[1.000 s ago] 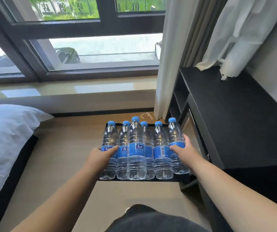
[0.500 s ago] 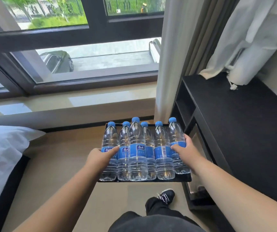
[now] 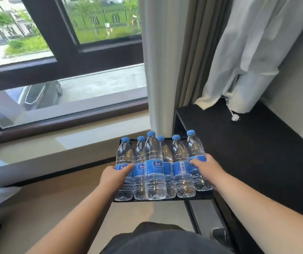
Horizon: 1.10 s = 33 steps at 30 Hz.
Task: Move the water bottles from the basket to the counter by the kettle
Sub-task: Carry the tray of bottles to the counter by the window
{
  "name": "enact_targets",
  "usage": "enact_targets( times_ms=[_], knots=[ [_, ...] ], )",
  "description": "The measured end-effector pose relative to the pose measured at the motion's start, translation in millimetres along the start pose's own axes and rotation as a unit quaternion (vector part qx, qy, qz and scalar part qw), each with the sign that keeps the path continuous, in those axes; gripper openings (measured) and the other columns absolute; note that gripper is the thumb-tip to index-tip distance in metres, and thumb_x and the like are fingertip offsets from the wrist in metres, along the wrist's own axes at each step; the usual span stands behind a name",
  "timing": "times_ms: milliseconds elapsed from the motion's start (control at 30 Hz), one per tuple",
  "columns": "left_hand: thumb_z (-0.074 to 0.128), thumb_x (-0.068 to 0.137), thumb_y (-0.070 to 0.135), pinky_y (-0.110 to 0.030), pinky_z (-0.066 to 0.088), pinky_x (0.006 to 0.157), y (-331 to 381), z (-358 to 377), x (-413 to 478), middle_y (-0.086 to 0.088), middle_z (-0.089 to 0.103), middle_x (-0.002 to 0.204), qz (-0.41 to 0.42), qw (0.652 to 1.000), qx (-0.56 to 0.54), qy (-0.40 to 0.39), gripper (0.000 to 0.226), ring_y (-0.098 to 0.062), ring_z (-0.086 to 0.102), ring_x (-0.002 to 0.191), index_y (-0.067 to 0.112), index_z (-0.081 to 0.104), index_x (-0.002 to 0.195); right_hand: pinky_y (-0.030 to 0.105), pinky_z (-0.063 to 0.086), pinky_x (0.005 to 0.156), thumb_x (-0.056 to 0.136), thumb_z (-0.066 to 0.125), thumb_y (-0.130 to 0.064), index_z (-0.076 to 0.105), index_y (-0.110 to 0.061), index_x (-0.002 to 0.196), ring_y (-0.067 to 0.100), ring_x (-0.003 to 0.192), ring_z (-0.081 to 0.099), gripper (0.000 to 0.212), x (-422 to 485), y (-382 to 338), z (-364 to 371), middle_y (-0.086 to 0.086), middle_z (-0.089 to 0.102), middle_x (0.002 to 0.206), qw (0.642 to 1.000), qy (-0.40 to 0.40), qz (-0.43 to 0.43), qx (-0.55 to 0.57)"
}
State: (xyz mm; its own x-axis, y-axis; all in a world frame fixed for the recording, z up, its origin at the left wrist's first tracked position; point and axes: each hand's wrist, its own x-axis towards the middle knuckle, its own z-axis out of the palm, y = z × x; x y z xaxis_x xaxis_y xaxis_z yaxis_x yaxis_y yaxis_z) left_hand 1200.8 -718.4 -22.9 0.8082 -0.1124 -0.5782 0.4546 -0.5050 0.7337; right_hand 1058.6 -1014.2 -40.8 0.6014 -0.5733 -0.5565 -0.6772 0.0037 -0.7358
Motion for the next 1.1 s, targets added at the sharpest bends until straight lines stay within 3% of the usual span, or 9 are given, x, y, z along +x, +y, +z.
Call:
enact_targets(
  times_ms=[67,200,400,567,633,700,800,1000,1100],
  knots=[
    [0.088,0.079,0.044,-0.034,0.059,0.060,17.2,16.0,8.8,-0.009,0.080,0.077,0.005,1.000,0.019,-0.012,0.046,-0.025,0.079,0.068,0.004,0.074,0.098,0.042,0.056,0.092,0.089,0.075,-0.034,0.056,-0.018,0.134,0.022,0.101,0.069,0.051,11.2,-1.1,-15.0,0.003,0.071,0.112,1.000,0.015,0.008,0.015],
    [0.087,0.080,0.047,-0.046,0.066,0.074,52.4,43.6,34.2,-0.010,0.080,0.079,0.022,0.997,0.064,-0.039,0.046,-0.028,0.080,0.071,0.006,0.073,0.096,0.046,0.056,0.096,0.090,0.076,-0.036,0.056,-0.021,0.131,0.023,0.101,0.070,0.049,27.3,4.6,-35.9,0.002,0.071,0.111,0.997,0.041,0.025,0.061],
    [0.085,0.082,0.047,-0.037,0.061,0.065,101.1,104.3,69.5,-0.011,0.079,0.079,0.068,0.985,0.128,-0.094,0.044,-0.028,0.078,0.071,0.006,0.073,0.093,0.049,0.055,0.100,0.085,0.080,-0.048,0.055,-0.026,0.131,0.023,0.105,0.070,0.057,44.2,23.8,-71.8,0.001,0.070,0.116,0.984,0.103,0.064,0.130],
    [0.085,0.081,0.048,-0.042,0.064,0.074,139.6,164.8,102.8,-0.010,0.079,0.082,0.106,0.964,0.185,-0.161,0.043,-0.028,0.079,0.074,0.010,0.071,0.094,0.033,0.054,0.076,0.089,0.080,-0.044,0.053,-0.024,0.130,0.017,0.100,0.068,0.053,54.5,42.1,-102.7,-0.001,0.068,0.116,0.962,0.186,0.095,0.174],
    [0.086,0.077,0.053,-0.048,0.064,0.082,157.0,189.5,118.7,-0.010,0.079,0.085,0.122,0.954,0.205,-0.183,0.046,-0.029,0.078,0.077,0.012,0.072,0.094,0.042,0.059,0.087,0.079,0.084,-0.051,0.057,-0.025,0.125,0.019,0.101,0.071,0.060,57.4,47.6,-110.7,-0.001,0.071,0.114,0.946,0.214,0.108,0.217],
    [0.085,0.077,0.056,-0.049,0.063,0.085,176.2,215.1,131.7,-0.010,0.078,0.086,0.138,0.935,0.240,-0.220,0.047,-0.030,0.077,0.079,0.013,0.070,0.093,0.050,0.060,0.095,0.067,0.086,-0.059,0.059,-0.031,0.124,0.022,0.101,0.075,0.069,60.5,55.4,-117.1,-0.001,0.074,0.113,0.930,0.239,0.122,0.250],
    [0.086,0.082,0.046,-0.046,0.062,0.085,201.3,251.8,146.1,-0.010,0.074,0.089,0.161,0.912,0.264,-0.269,0.037,-0.030,0.075,0.083,0.018,0.062,0.086,0.050,0.061,0.093,0.062,0.086,-0.065,0.057,-0.035,0.129,0.022,0.099,0.076,0.079,61.6,66.6,-121.3,-0.003,0.075,0.114,0.906,0.286,0.152,0.273],
    [0.086,0.078,0.052,-0.036,0.062,0.070,239.3,318.3,180.2,-0.008,0.078,0.086,0.221,0.835,0.359,-0.354,0.048,-0.024,0.077,0.075,0.012,0.070,0.098,0.029,0.052,0.073,0.087,0.079,-0.054,0.059,-0.029,0.126,0.011,0.095,0.069,0.051,55.7,66.0,-113.4,-0.008,0.072,0.110,0.863,0.370,0.200,0.279],
    [0.083,0.080,0.055,-0.030,0.055,0.062,248.0,344.8,186.7,-0.006,0.076,0.080,0.250,0.792,0.410,-0.376,0.048,-0.021,0.075,0.071,0.010,0.073,0.094,0.035,0.056,0.086,0.082,0.080,-0.059,0.061,-0.029,0.128,0.013,0.099,0.071,0.058,52.9,72.4,-100.4,-0.007,0.073,0.114,0.836,0.404,0.213,0.303]
  ],
)
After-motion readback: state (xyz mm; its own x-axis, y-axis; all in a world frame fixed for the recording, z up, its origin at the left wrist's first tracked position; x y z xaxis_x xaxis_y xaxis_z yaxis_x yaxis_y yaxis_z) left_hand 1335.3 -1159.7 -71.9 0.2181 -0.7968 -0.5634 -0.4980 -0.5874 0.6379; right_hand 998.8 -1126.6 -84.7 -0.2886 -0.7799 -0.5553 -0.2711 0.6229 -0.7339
